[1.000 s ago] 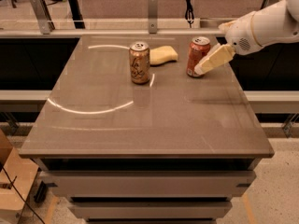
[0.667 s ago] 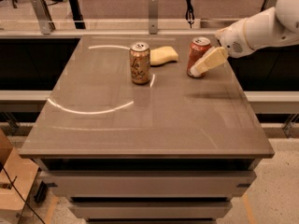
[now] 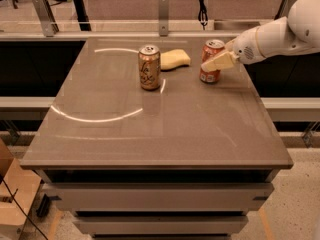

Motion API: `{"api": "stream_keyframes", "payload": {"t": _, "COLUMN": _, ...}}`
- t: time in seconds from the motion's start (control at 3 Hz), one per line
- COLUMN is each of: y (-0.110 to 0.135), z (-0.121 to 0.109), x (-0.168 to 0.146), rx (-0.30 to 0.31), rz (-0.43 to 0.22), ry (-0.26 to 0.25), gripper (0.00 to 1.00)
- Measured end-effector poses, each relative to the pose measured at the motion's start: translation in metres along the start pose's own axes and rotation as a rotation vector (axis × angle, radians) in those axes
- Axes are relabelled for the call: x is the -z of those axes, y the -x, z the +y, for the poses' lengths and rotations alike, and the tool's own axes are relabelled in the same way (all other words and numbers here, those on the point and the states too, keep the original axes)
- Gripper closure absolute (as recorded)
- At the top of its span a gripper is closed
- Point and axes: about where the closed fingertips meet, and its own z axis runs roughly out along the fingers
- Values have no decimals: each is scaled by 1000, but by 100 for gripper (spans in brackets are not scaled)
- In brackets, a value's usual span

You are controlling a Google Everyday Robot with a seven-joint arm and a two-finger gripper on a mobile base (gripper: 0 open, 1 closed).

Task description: Pick coke can

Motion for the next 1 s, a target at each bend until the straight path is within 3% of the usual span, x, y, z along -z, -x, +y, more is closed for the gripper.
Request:
{"api": "stream_keyframes", "payload": {"t": 0.33, "y": 11, "z": -1, "x": 1, "rx": -3, "rz": -52, "ry": 15, "gripper": 65}}
{"api": "stream_keyframes", "payload": {"t": 0.67, "y": 54, "z": 13, "x": 27, "rx": 90, "rz": -113, "ry": 25, "gripper": 88}}
{"api": "stream_keyframes", "payload": {"t": 1.0, "y": 123, "z": 37, "x": 92, "rx": 272, "rz": -150, "ry": 1, "gripper": 100}}
